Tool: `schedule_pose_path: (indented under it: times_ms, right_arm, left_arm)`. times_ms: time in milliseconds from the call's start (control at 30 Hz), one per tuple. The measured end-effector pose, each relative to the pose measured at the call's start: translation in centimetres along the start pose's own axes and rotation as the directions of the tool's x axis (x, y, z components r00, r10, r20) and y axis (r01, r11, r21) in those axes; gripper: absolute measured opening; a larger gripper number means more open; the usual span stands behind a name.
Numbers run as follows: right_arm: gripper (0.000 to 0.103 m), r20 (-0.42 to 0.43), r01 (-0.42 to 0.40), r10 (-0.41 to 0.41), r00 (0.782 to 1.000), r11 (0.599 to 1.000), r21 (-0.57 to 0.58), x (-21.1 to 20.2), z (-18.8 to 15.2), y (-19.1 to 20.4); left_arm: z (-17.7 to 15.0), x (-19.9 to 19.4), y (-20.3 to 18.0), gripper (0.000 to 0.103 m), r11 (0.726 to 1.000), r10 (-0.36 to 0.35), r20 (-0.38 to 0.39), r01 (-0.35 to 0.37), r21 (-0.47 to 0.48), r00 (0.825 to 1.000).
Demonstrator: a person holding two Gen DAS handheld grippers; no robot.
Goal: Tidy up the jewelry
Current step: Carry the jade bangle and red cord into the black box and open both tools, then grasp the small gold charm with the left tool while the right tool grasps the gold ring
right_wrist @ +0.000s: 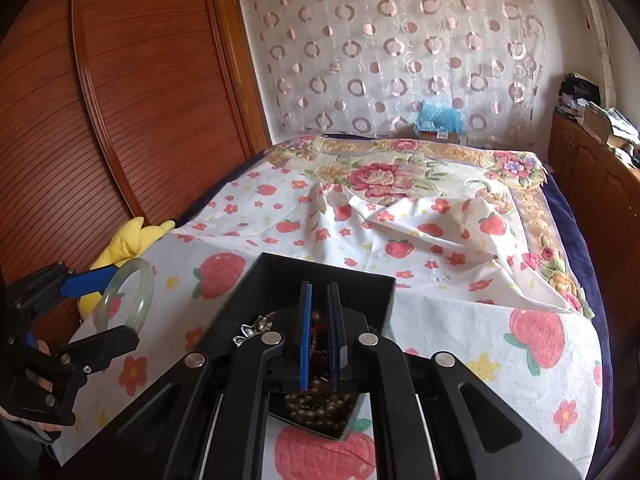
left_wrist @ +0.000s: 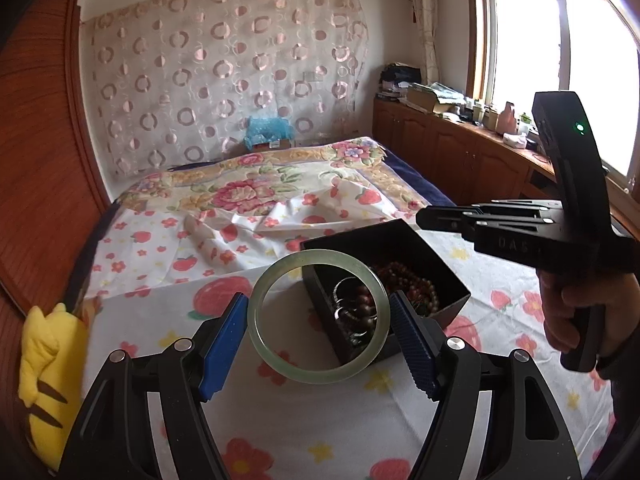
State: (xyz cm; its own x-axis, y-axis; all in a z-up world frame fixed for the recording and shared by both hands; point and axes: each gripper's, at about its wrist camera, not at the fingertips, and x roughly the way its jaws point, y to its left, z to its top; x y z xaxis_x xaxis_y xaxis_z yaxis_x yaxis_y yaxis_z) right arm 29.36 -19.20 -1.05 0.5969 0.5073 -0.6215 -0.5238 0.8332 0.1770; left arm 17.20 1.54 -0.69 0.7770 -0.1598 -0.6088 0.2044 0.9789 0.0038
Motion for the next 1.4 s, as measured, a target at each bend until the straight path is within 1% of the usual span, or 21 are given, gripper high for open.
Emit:
schedule_pose_path:
  times_ms: [33, 167, 333, 467, 667, 767, 833, 900, 933, 1067, 1100, 1133, 1167, 1267, 1400]
  right_arm:
    - [0.016, 0.002, 0.004, -0.004, 1.000, 1.000, 0.002, -0.3, -0.3, -0.2]
    - [0.016, 0.009, 0.030, -0.030, 0.999, 1.000, 0.002, -1.7, -1.1, -1.0]
    - [0.017, 0.015, 0.076, -0.075, 0.997, 0.997, -0.027, -4.2, -3.1, -1.7]
    - [0.019, 0.017, 0.067, -0.066, 0.998, 0.997, -0.025, -5.9, -5.2, -2.3]
    - [0.022, 0.001, 0.059, -0.059, 0.998, 0.998, -0.023, -6.7, -7.8, -2.4]
    - [0.022, 0.007, 0.054, -0.054, 0.999, 0.998, -0.033, -7.4, -8.7, -2.1]
    - [0.023, 0.009, 0.049, -0.049, 0.999, 0.998, -0.036, -7.8, -9.2, -1.8]
    - [0.026, 0.004, 0.048, -0.048, 0.999, 0.998, -0.047, -8.2, -9.9, -1.3]
    - [0.029, 0.001, 0.048, -0.048, 0.999, 0.997, -0.054, -8.3, -10.2, -1.0]
    - [0.033, -0.008, 0.053, -0.054, 0.998, 0.993, -0.102, -8.8, -12.1, 0.4]
    - [0.035, -0.008, 0.056, -0.057, 0.998, 0.991, -0.122, -8.8, -12.7, 0.9]
    - [0.040, -0.010, 0.057, -0.059, 0.998, 0.989, -0.135, -8.8, -13.0, 1.3]
    - [0.042, -0.016, 0.059, -0.061, 0.998, 0.988, -0.145, -8.7, -13.3, 1.6]
    - [0.042, -0.046, 0.042, -0.049, 0.998, 0.987, -0.154, -8.4, -14.4, 2.2]
    - [0.042, -0.097, 0.038, -0.055, 0.994, 0.986, -0.163, -7.8, -15.4, 2.5]
  left_arm:
    - [0.1, 0.3, -0.3, 0.069, 1.000, -0.005, -0.004, 0.005, 0.005, 1.000]
    - [0.6, 1.6, -1.8, 0.069, 0.999, -0.021, -0.011, 0.021, 0.030, 1.000]
    - [0.9, 4.1, -3.2, 0.069, 0.998, -0.025, -0.047, 0.027, 0.049, 0.999]
    - [0.9, 5.7, -4.1, 0.069, 0.998, -0.025, -0.075, 0.030, 0.059, 0.997]
    - [0.7, 6.6, -5.1, 0.069, 0.997, -0.001, -0.086, 0.008, 0.078, 0.996]
    - [0.6, 6.4, -5.2, 0.070, 0.997, -0.004, -0.067, 0.009, 0.076, 0.998]
    - [0.5, 6.3, -5.2, 0.075, 0.997, 0.004, -0.060, 0.000, 0.074, 0.998]
    - [0.4, 5.9, -5.2, 0.076, 0.998, 0.004, -0.051, -0.001, 0.063, 0.999]
    - [0.3, 5.7, -5.2, 0.076, 0.998, 0.002, -0.050, 0.001, 0.055, 0.999]
    - [-0.6, 4.1, -5.0, 0.076, 0.999, -0.014, -0.042, 0.015, 0.037, 0.999]
    - [-1.1, 3.5, -5.0, 0.076, 0.999, -0.022, -0.039, 0.023, 0.037, 0.999]
    - [-1.4, 3.1, -5.0, 0.076, 0.999, -0.024, -0.034, 0.025, 0.039, 0.999]
    - [-2.0, 2.5, -5.1, 0.077, 0.999, -0.023, -0.024, 0.024, 0.044, 0.999]
    - [-3.3, 1.0, -5.4, 0.080, 0.998, -0.038, -0.010, 0.038, 0.052, 0.999]
    - [-4.7, -0.2, -5.6, 0.081, 0.997, -0.061, -0.012, 0.062, 0.044, 0.998]
